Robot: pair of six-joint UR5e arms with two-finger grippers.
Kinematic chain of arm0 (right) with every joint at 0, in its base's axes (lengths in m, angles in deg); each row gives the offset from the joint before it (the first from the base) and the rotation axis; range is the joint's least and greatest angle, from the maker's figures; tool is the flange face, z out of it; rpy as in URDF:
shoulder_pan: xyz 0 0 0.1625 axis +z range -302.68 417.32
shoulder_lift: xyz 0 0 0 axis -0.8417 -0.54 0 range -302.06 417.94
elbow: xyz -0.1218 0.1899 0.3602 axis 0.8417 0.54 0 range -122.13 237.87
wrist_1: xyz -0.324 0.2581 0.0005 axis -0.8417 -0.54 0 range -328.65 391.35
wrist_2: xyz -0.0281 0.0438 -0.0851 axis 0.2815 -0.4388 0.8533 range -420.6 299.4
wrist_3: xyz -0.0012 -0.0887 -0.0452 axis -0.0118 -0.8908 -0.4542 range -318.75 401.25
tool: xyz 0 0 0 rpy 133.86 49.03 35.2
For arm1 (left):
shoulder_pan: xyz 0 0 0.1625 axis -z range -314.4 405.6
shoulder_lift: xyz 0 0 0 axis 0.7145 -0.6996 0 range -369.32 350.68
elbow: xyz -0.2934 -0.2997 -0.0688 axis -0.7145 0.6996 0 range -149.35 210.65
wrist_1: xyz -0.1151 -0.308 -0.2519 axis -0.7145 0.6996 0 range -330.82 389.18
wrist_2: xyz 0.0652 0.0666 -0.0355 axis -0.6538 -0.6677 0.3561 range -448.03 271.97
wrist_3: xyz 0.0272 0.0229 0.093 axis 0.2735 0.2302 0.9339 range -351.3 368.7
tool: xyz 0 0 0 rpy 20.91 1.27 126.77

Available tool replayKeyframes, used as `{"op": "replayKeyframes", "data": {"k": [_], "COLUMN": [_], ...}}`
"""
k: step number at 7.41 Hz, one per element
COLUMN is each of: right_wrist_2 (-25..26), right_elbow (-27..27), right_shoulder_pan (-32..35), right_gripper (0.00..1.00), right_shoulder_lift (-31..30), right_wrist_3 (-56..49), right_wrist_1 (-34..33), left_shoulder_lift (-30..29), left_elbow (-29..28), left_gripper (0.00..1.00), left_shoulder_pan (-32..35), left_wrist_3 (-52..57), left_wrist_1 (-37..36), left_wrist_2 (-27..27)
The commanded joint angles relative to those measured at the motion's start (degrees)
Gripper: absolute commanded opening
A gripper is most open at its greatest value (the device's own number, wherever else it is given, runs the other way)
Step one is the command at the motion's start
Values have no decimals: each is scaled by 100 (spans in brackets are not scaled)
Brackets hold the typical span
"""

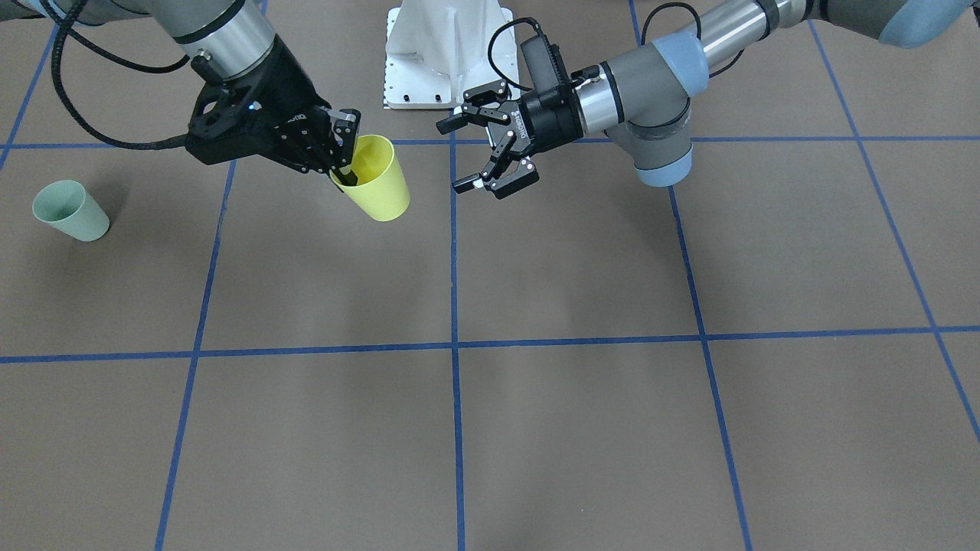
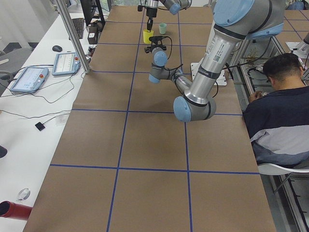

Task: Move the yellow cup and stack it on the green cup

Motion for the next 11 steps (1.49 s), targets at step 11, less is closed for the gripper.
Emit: {"op": "replayKeyframes", "data": {"k": [11], "right_wrist_2": [-1305], "right_elbow": [242], "right_shoulder_pan": [3733], "right_gripper": [0], "right_shoulder_lift": [-2772], "right_wrist_3": [-7032], "right_wrist_1": [-1341], "left_shoulder_lift": [1611], "left_elbow": [1170], "left_gripper": [100], "left_shoulder_pan": [1307], "left_wrist_3": [-505], "left_wrist_1": [-4679], "left_wrist_2": [-833]}}
